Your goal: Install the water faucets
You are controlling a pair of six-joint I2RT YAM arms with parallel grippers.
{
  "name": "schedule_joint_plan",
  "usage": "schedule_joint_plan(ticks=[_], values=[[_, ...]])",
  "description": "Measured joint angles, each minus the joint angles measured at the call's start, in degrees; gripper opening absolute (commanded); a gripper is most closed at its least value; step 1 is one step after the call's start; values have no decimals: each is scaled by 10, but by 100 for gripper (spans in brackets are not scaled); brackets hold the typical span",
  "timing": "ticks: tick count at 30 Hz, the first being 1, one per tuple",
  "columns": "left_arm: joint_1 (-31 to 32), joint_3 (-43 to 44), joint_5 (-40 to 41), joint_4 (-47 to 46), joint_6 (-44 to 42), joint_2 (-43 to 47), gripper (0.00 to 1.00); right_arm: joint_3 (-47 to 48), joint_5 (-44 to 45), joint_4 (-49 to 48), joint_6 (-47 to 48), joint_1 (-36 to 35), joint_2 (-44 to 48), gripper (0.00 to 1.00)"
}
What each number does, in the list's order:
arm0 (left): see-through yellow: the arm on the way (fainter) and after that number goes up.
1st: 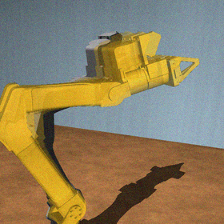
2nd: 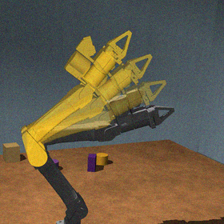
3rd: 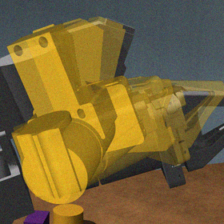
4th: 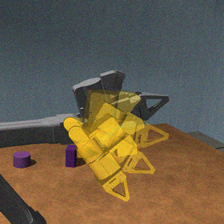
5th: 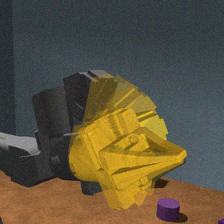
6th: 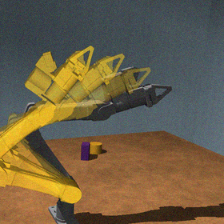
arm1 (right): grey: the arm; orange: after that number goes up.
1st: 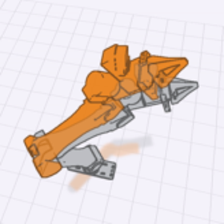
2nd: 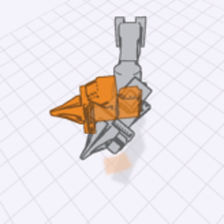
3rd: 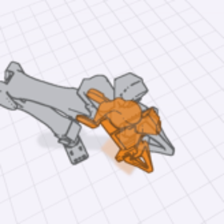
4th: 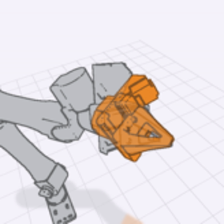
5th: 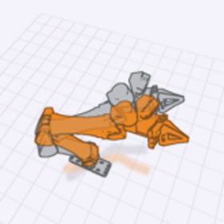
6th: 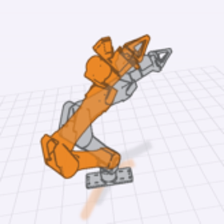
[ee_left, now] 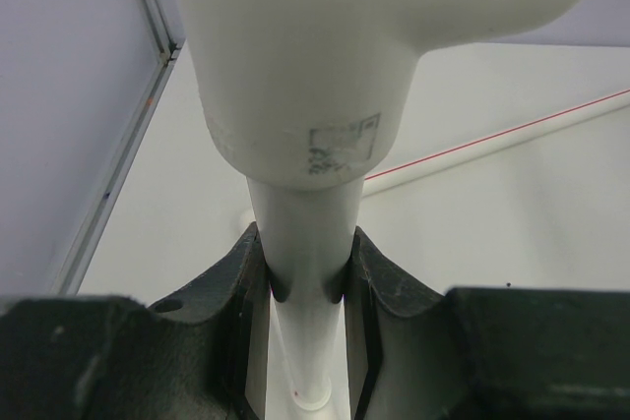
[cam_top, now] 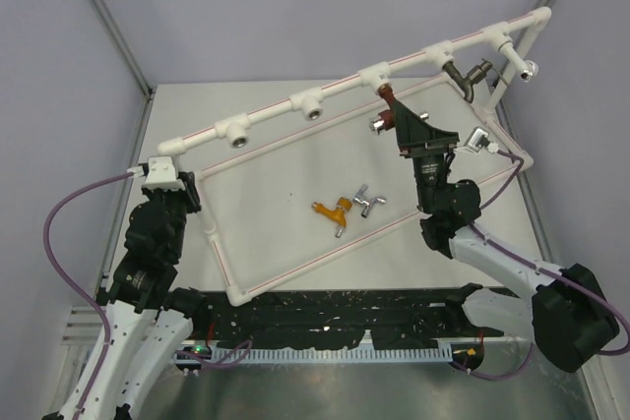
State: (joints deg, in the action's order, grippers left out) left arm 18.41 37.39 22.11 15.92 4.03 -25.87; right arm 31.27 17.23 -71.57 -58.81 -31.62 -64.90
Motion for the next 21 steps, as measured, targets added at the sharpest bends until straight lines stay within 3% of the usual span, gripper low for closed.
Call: schedule_joint_plan(ticks=[6,11,16,21], values=[[0,0,0,0,0,0,0,-50,-8,25,86,12,78,96],[0,0,0,0,0,0,0,-82,-26,135,201,18,175,95],[0,0,0,0,0,0,0,-43,-50,351,416,19,298,95],[0,0,0,0,0,0,0,61,-54,555,713,19,352,95]])
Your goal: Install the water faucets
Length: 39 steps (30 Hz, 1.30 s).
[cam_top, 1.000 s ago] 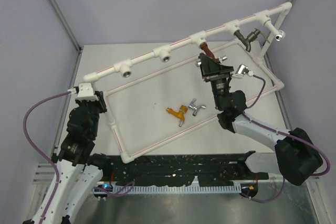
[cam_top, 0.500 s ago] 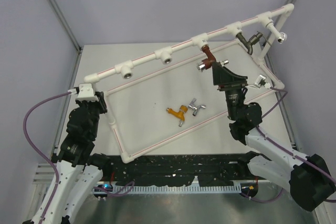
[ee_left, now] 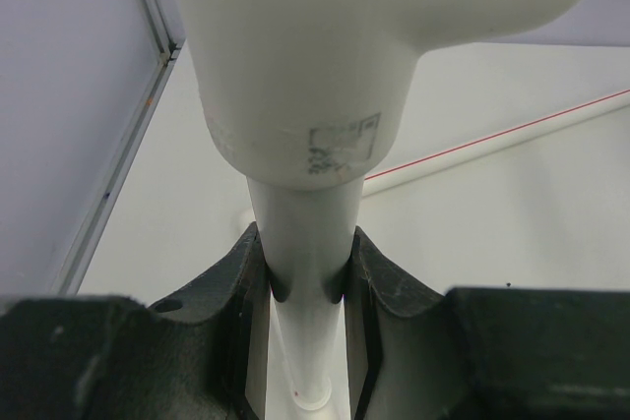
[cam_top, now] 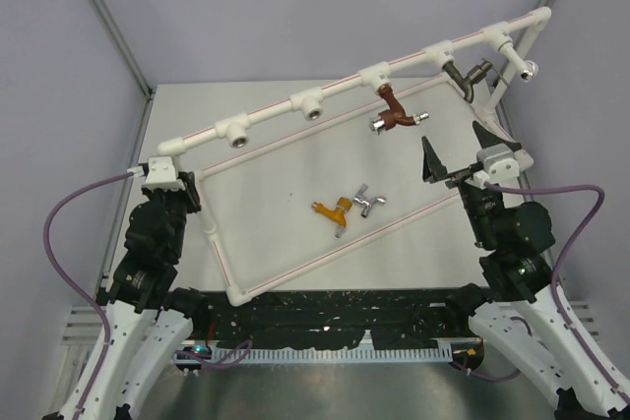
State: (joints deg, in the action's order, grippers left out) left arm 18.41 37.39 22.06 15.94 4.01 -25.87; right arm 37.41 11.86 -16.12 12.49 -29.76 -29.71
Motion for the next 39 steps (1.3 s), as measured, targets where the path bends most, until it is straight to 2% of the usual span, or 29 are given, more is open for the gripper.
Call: schedule_joint_plan(ticks=[4,9,11,20,25,32,34,35,36,37,39], values=[[0,0,0,0,0,0,0,106,-11,123,197,0,-16,95],[0,0,0,0,0,0,0,182,-59,201,374,0,-65,100],[0,0,0,0,0,1,0,205,-77,234,430,0,-92,96],[0,0,0,1,0,1,0,243,-90,319,596,-40,-188,90],[0,0,0,1,0,1,0,242,-70,308,640,-51,-226,83],[0,0,0,1,0,2,0,219,-28,218,664,-52,-271,68],[0,0,0,2,0,3,0,215,-19,195,661,-52,-286,55],[0,0,0,2,0,3,0,210,-17,184,653,-52,-290,44],[0,0,0,2,0,3,0,205,-16,176,643,-52,-293,41],[0,0,0,2,-1,3,0,201,-16,168,629,-52,-294,32],[0,0,1,2,0,4,0,198,-15,151,591,-51,-294,26]])
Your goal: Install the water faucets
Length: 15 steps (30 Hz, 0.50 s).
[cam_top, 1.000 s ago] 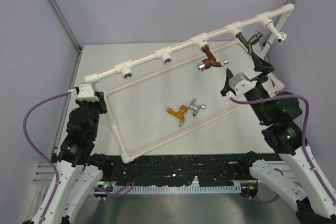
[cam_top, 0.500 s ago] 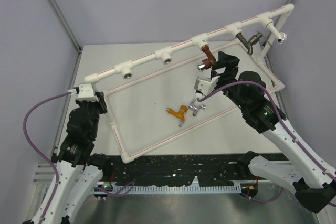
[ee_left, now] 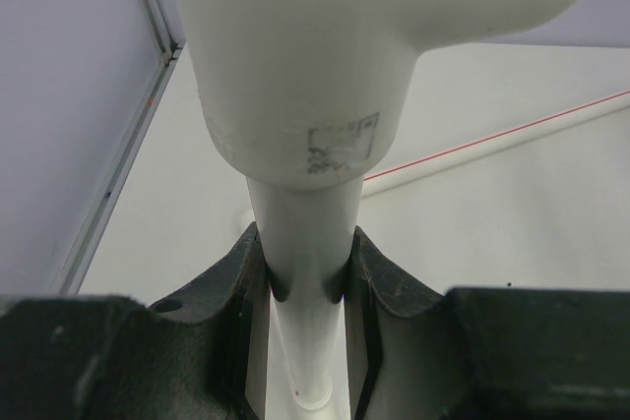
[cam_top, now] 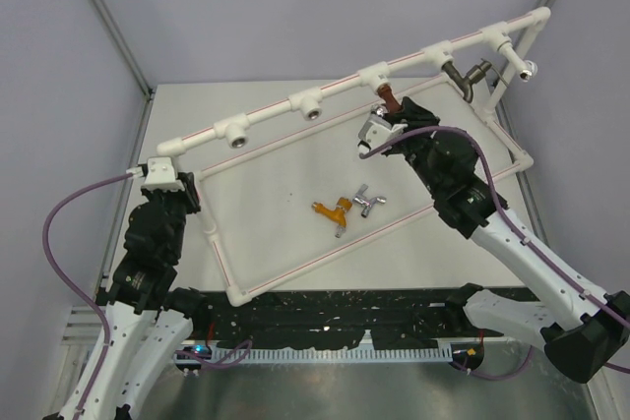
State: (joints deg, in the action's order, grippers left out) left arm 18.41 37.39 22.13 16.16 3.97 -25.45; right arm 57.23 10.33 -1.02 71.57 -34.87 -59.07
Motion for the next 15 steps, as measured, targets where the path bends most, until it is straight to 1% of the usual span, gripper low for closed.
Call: schedule_joint_plan(ticks=[2,5,7,10,12,13,15], values=[[0,0,1,0,1,1,0,-3,5,-22,-70,3,2,24],[0,0,2,1,1,1,0,-16,6,-52,-196,5,2,12],[0,0,2,1,1,1,0,-23,6,-76,-298,8,2,5],[0,0,3,1,1,1,0,-52,2,-136,-465,17,4,5],[0,0,2,1,1,1,0,-84,5,-203,-610,26,7,5],[0,0,2,1,1,1,0,-98,8,-233,-668,28,7,5],[0,0,1,1,1,2,0,-135,17,-312,-819,35,3,5]])
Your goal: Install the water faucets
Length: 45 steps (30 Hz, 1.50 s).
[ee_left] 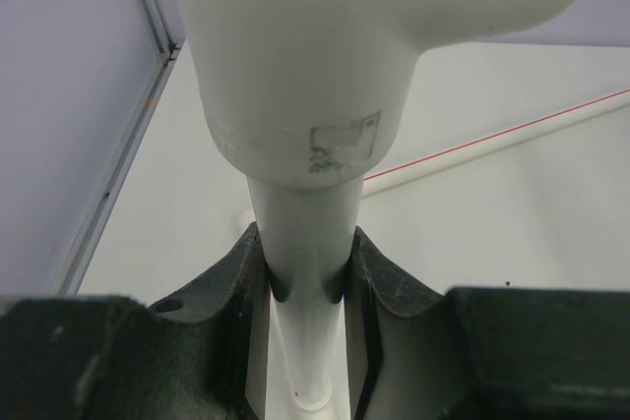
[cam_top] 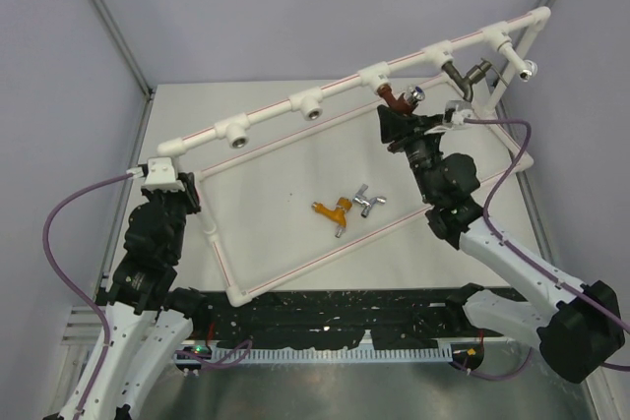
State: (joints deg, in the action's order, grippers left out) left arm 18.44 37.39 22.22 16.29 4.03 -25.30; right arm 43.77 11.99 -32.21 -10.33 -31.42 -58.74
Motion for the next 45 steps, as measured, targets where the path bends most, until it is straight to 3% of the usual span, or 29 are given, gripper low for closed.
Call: schedule_joint_plan(ticks=[3,5,7,8,11,13,20,31,39,45], values=[[0,0,-3,0,0,0,0,-43,19,-111,-208,8,-18,5],[0,0,-4,0,-1,1,0,-60,29,-167,-319,9,-35,11],[1,0,-4,1,-1,1,0,-73,38,-221,-423,9,-55,26],[1,0,-5,1,-1,1,0,-79,41,-246,-466,9,-66,40],[3,0,-5,1,-1,1,0,-88,43,-303,-554,8,-87,66],[2,0,-4,1,0,1,0,-93,45,-325,-579,11,-94,95],[3,0,-5,2,-1,2,0,-127,47,-355,-551,21,-66,95],[3,0,-5,3,-1,2,0,-138,21,-216,-294,24,116,95],[3,0,-6,2,0,2,0,-41,16,-83,-150,28,98,95],[3,0,-7,3,-1,2,0,-19,27,-43,-139,59,62,100]])
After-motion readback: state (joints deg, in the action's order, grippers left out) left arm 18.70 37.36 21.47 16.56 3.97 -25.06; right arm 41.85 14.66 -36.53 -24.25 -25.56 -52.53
